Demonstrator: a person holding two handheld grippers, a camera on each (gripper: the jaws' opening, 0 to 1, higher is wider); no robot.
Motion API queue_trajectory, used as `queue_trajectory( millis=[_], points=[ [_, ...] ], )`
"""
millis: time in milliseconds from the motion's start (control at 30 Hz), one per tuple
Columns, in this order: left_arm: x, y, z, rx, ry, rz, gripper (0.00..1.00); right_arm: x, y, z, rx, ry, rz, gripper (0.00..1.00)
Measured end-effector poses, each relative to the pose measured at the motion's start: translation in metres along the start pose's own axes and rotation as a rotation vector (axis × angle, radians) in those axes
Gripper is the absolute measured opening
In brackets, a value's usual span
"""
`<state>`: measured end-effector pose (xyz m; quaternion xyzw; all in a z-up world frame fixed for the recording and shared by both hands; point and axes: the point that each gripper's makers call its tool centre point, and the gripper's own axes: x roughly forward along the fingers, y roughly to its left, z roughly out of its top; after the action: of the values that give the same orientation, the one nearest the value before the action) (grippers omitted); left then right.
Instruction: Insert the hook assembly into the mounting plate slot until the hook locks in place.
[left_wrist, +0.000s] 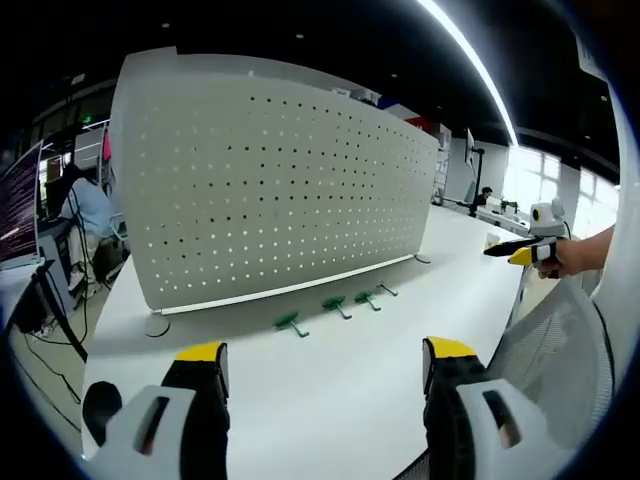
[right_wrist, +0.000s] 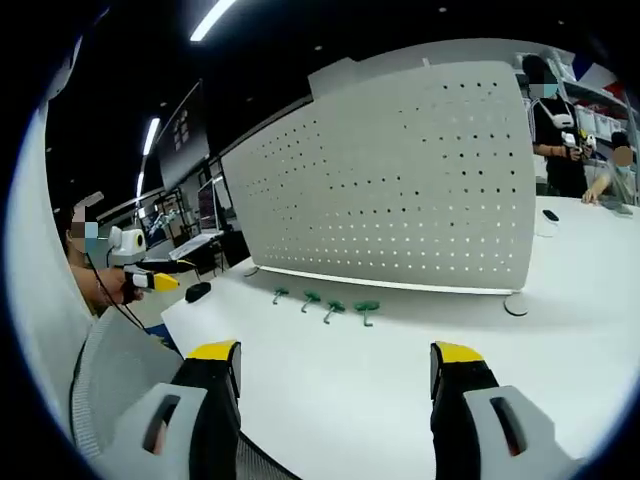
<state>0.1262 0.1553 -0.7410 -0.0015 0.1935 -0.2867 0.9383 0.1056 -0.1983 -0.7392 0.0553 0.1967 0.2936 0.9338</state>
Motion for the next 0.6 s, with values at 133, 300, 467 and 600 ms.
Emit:
queue_trajectory(
  millis=[133, 300, 467, 600],
  points=[
    [-0.001, -0.0014, -0.001, 0.0, 0.001, 0.001, 0.82, -0.0009, 0.0005, 0.0011, 0.0, -0.004, -0.001, 0.75],
    [-0.0025, -0.0026, -0.0005, -0.003, -0.006, 0.001, 0.81, -0.0022, 0.0022, 0.0012, -0.004, -0.003, 0.0, 0.75],
    [-0.0056, -0.0038, -0.0012, -0.002, -0.006, 0.002, 0.81, -0.0032, 0.0035, 0.0015, -0.005, -0.005, 0.001, 0.75],
    [-0.0089, -0.0044, -0.0024, -0.003, -0.005, 0.003, 0.81, -0.004, 0.0063, 0.0004, -0.008, -0.004, 0.005, 0.74]
  ],
)
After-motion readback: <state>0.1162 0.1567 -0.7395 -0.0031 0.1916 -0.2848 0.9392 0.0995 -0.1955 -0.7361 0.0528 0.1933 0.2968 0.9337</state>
